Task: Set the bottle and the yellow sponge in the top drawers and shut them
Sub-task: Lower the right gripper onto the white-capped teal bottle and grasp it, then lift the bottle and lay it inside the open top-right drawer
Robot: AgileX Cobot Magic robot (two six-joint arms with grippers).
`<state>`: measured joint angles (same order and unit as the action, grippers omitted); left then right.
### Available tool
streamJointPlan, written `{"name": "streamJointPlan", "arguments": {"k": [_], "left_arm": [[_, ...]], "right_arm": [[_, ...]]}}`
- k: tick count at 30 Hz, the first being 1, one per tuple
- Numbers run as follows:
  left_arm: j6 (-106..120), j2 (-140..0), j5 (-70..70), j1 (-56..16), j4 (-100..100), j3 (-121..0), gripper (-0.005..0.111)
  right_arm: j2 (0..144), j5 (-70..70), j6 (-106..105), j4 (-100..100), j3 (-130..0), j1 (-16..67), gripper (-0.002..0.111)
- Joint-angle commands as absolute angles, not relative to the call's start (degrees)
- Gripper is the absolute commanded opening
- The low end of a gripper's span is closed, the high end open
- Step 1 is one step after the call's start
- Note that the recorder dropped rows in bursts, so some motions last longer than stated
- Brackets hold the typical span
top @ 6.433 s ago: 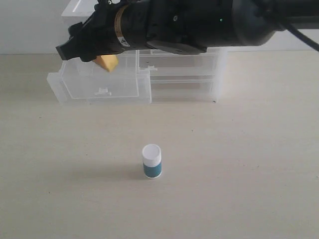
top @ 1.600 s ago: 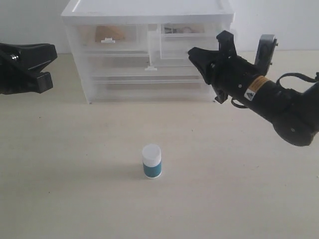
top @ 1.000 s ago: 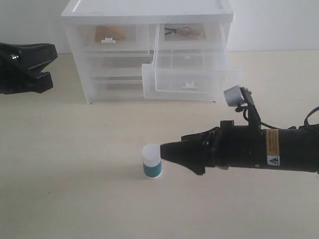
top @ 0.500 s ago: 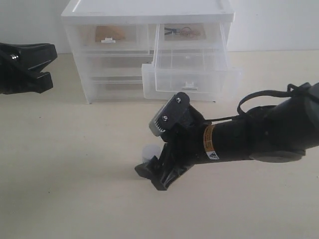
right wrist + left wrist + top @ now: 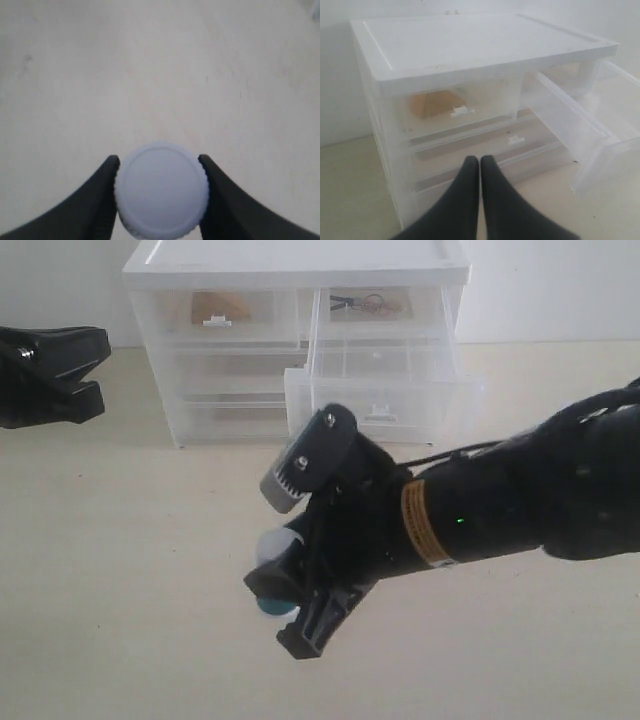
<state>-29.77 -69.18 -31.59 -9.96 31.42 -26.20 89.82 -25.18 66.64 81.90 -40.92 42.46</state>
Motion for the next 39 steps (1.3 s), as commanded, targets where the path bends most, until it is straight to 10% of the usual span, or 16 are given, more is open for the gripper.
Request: {"name": "streamJointPlan", "arguments": {"k": [1,23,26,33,39], "left_arm": [[-29.1,-69.2,-31.3,-9.8,30.4,-25.8,0.004],[-28.6,-69.2,-31.5,-9.8,30.3,-25.8,0.004],[-28.6,-69.2,-31.5,-9.8,30.3,-25.8,0.004],[-28.6,-69.2,-31.5,-9.8,30.3,-25.8,0.004],[-28.7,-69.3,-31.6,-9.8,30.3,-25.8,0.004]], "right_arm": [[72.5,-7.5,74.0,91.7,-41.4,47.2,0.002],[99.6,44.8,24.7,99.0,-64.7,51.5,0.002],[101.4,46.2,25.0,99.9,-64.8,51.5,0.015],[102.1,46.5,25.4,99.3,-64.7,51.5,0.090],[99.3,46.9,29.4,99.1,-64.7,53.5,0.094]]}}
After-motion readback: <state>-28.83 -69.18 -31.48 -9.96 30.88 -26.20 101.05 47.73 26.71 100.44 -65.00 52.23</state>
